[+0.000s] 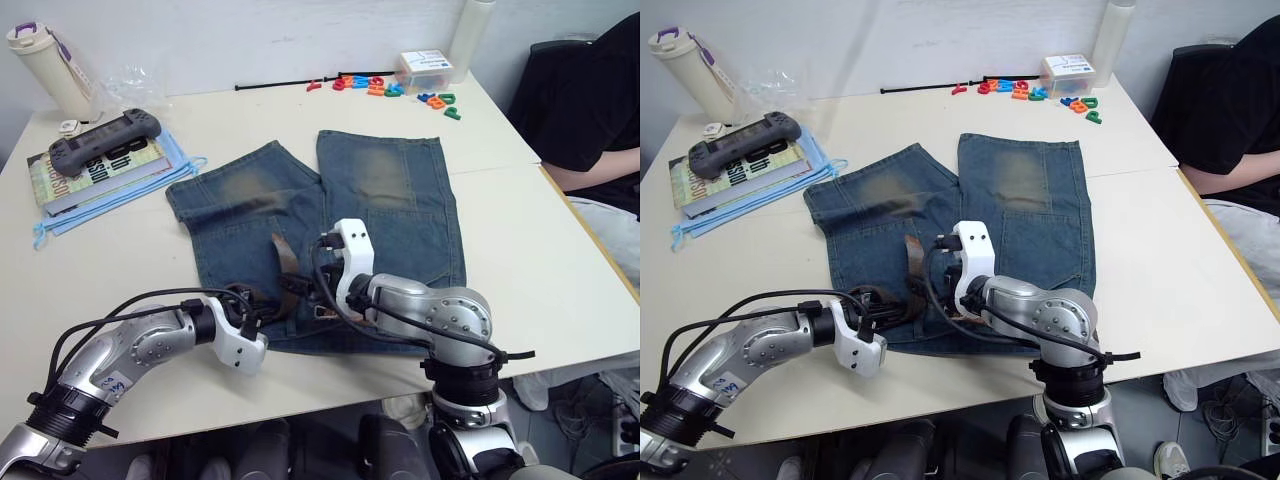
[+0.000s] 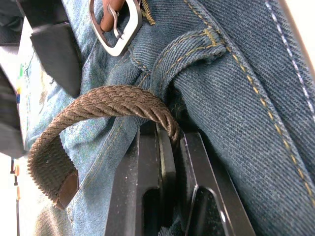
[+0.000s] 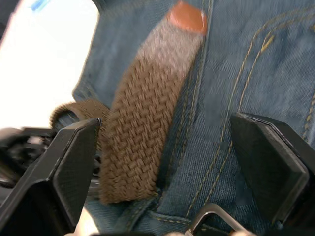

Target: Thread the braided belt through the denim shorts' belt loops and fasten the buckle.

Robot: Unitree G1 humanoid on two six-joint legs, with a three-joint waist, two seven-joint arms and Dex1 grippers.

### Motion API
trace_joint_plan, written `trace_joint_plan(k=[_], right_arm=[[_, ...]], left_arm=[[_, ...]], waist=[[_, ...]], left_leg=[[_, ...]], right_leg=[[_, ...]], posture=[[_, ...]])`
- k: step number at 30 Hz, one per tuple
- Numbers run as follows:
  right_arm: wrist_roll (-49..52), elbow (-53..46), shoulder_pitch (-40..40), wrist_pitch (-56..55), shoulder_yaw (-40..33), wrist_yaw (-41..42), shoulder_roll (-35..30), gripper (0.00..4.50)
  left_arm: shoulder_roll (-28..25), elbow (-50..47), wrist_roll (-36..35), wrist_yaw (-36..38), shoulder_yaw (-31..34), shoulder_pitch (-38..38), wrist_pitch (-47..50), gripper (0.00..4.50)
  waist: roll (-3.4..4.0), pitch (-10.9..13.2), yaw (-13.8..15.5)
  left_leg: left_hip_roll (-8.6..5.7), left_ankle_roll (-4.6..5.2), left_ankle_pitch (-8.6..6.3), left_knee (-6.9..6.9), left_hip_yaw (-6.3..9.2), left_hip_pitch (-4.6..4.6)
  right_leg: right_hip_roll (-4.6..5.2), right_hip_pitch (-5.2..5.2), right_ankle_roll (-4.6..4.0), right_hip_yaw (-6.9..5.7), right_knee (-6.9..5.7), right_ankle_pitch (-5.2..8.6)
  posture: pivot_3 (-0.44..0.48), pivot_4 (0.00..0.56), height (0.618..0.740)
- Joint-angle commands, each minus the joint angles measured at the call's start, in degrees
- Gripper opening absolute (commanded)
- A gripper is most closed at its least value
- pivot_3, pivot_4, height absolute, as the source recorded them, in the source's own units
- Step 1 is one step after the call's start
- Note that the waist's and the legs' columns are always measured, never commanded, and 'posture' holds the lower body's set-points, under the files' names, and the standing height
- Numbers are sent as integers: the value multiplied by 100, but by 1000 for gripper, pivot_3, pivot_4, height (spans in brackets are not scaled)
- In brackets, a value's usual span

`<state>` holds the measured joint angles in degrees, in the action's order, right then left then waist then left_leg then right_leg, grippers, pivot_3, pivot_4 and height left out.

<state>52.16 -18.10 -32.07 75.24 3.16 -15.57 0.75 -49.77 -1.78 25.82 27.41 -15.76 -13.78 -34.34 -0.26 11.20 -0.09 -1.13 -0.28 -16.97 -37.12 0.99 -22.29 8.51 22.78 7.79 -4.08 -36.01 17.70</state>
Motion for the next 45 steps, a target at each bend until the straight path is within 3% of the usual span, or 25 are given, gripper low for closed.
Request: trace_joint_plan(k=[1, 7, 15, 19, 31, 39, 42, 45], right_arm=[[-459, -145, -340, 85, 326, 64, -116, 4500], [-1181, -230, -586, 192, 827, 252, -370, 4500], [-1248, -1233, 506, 806, -120, 249, -366, 4500], [-1262, -1531, 923, 974, -343, 312, -141, 4500], [-1094, -1202, 562, 981, -1515, 403, 1477, 4500], [-836, -1072, 586, 1007, -2350, 271, 1746, 4500], [-677, -992, 493, 946, -2615, 161, 1831, 3750], [-462, -971, 470, 933, -2714, 87, 1869, 2367]], left_arm=[[36, 314, 294, 240, -172, 32, 114, 102], [81, 226, 218, 355, -161, 91, 120, 102], [51, 41, 166, 387, -42, 304, 184, 102], [48, 15, 189, 381, 23, 367, 219, 102], [150, -71, 151, 449, 13, 355, 319, 102], [162, -64, 194, 399, 58, 351, 326, 102], [175, -90, 201, 381, 83, 350, 361, 0], [198, -101, 221, 329, 156, 372, 469, 0]], waist=[[0, 0, 0], [-1, -1, 5], [-6, -4, -2], [-2, -8, -14], [-4, -9, -13], [-3, -9, -11], [-3, -9, -15], [-2, -8, -14]], left_leg=[[-1, 0, 1, -1, 0, 0], [-3, 4, 1, -2, 1, 0], [-2, 3, 2, 0, 0, 0], [1, 8, -3, 3, -4, 9], [-3, 7, -2, 1, -8, 5], [-2, 9, -3, 3, -13, 7], [-3, 8, -3, 3, -14, 7], [-2, 8, -3, 3, -14, 7]], right_leg=[[0, 0, 0, 2, 0, 0], [0, -1, -1, 3, 0, 0], [1, -7, 2, 3, 3, -2], [-1, -9, 2, 8, 3, -2], [-1, -4, 5, 20, 7, -4], [-2, -2, 7, 25, 4, -5], [-2, -2, 7, 25, 4, -5], [-2, -2, 7, 25, 3, -5]], posture=[[0, 150, 714], [0, 150, 714], [0, 150, 714], [0, 150, 714], [0, 150, 714], [0, 150, 714], [0, 150, 714], [0, 150, 714]])
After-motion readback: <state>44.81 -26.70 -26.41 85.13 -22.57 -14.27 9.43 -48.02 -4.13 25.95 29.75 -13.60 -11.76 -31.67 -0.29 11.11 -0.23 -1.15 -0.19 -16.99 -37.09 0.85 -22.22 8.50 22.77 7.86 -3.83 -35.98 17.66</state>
